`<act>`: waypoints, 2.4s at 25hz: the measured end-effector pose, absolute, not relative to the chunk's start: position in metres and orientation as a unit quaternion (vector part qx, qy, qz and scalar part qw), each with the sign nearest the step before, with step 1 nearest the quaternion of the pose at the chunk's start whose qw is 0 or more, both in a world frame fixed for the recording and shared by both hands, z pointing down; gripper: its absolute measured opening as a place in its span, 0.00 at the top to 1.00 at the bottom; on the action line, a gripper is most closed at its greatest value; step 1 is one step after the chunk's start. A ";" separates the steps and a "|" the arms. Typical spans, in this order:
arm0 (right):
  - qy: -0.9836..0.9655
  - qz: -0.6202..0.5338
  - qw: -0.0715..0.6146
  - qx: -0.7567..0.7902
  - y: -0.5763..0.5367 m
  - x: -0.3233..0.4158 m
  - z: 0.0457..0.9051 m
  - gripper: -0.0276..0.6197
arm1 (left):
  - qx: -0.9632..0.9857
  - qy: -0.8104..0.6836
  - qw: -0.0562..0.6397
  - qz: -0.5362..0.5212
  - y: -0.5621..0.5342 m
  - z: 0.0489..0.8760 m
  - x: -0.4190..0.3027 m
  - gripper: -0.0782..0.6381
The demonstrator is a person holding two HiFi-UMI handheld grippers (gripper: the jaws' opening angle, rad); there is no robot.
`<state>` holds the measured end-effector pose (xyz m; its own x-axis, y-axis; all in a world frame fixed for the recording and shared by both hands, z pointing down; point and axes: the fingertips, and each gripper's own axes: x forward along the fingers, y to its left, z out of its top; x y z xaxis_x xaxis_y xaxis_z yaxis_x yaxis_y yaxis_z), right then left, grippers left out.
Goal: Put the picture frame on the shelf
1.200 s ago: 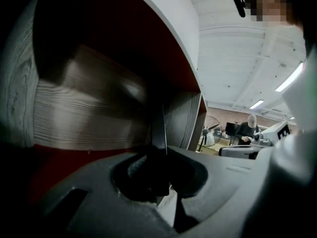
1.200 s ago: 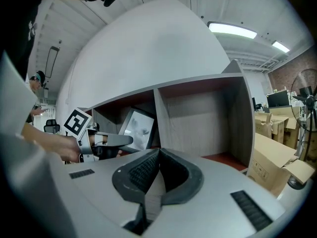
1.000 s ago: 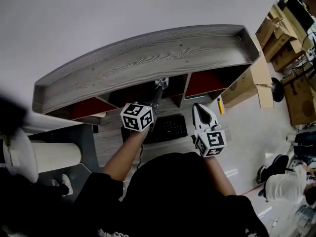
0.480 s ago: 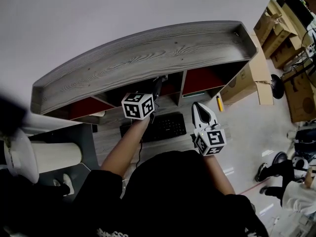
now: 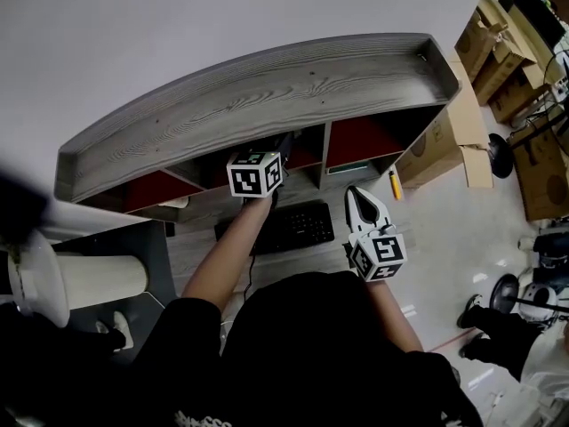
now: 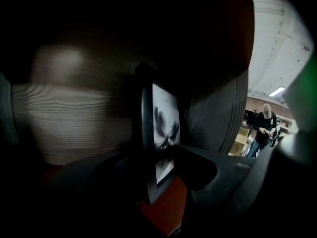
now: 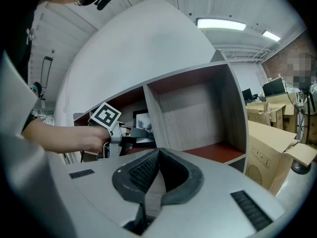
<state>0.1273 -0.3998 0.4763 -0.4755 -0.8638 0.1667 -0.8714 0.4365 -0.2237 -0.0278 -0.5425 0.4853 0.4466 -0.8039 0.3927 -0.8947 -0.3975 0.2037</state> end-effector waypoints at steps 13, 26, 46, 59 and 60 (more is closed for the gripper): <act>-0.848 0.143 0.012 0.511 -0.392 0.136 0.479 0.94 | 0.836 -0.503 0.165 0.147 -0.561 0.482 -0.023 0.50; -0.845 0.141 0.019 0.516 -0.388 0.144 0.483 0.94 | 0.848 -0.490 0.156 0.127 -0.563 0.481 -0.027 0.44; -0.839 0.124 0.023 0.529 -0.339 0.117 0.474 0.94 | 0.837 -0.526 0.141 0.062 -0.462 0.468 -0.082 0.42; -0.855 0.113 0.053 0.504 -0.233 0.056 0.468 0.94 | 0.833 -0.540 0.124 -0.004 -0.273 0.443 -0.128 0.43; -0.857 0.112 0.055 0.500 -0.224 0.051 0.468 0.94 | 0.830 -0.544 0.124 -0.006 -0.258 0.444 -0.134 0.43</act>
